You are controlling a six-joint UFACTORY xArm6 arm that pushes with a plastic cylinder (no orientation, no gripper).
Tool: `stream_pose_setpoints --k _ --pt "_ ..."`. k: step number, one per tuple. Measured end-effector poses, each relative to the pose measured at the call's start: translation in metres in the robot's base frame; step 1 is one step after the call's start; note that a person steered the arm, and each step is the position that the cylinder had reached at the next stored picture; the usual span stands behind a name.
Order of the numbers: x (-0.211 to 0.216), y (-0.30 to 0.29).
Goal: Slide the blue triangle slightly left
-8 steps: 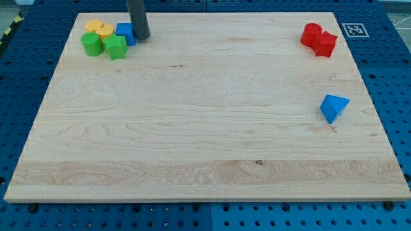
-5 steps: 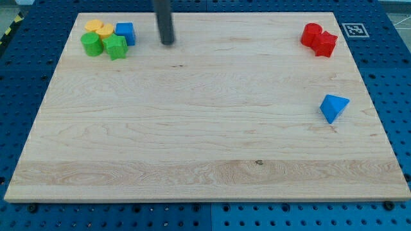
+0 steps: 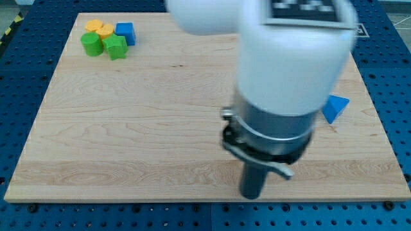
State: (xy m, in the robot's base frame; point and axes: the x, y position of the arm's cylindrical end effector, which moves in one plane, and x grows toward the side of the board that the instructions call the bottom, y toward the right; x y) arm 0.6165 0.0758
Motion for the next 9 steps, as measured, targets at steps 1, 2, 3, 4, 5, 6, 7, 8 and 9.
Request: stream_pose_setpoints --k 1,2,3,4,5,6,7,8,9 --pt "-0.004 0.010" --pt "-0.022 0.082" --pt "-0.025 0.101" --pt "-0.029 0.122" --pt "-0.063 0.165" --pt "-0.063 0.165" --pt "-0.098 0.165" --pt "-0.145 0.164" --pt "-0.145 0.162"
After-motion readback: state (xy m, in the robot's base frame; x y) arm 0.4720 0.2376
